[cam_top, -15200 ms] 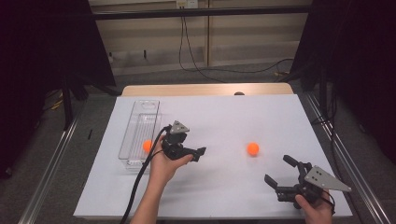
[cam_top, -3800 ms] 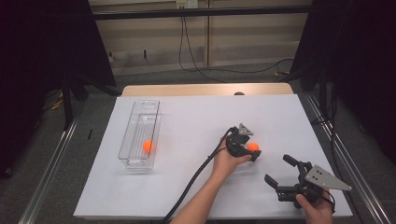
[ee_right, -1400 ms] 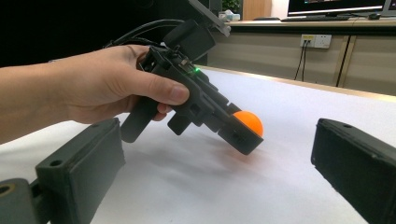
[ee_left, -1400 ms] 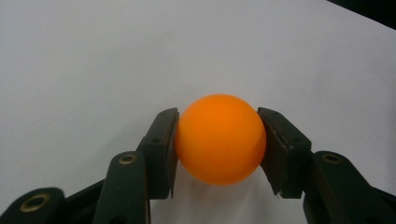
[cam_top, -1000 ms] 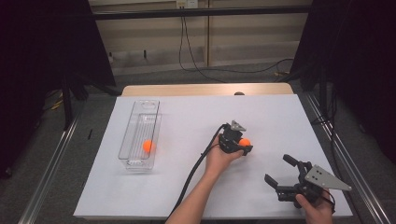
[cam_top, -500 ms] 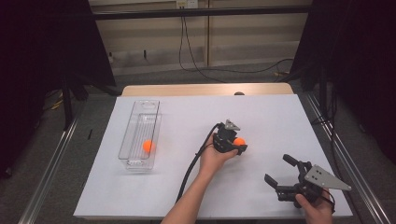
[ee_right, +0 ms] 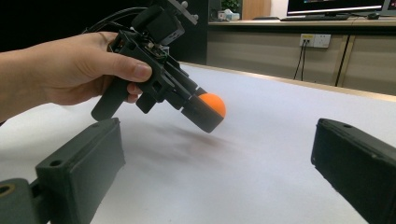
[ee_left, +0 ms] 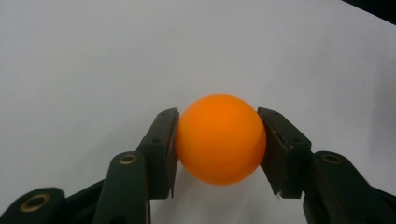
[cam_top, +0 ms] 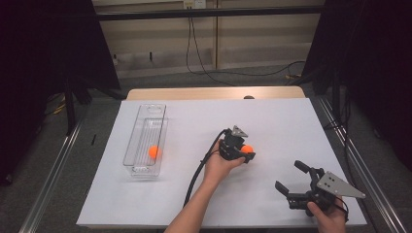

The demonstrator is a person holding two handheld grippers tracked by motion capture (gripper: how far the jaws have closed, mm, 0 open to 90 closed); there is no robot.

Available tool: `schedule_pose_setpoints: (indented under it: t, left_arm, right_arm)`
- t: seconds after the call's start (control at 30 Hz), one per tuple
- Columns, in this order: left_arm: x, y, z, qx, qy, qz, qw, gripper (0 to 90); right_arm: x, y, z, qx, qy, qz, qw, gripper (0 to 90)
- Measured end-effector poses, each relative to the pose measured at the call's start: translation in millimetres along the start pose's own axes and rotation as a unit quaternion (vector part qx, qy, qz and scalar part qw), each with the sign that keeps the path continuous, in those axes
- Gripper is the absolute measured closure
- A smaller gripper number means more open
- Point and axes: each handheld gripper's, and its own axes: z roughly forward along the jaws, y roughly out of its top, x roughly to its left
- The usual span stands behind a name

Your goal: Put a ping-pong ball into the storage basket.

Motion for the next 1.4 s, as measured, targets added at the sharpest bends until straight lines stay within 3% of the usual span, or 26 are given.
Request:
schedule_pose_setpoints:
  t: [1.4]
  left_arm:
    - [26.3, -18.9, -38.4, 0.003, 0.018, -0.03, 0.9994, 50.9]
  right_arm:
    - [-0.3, -0.3, 0.0, 0.0, -0.004, 0.001, 1.0, 1.8]
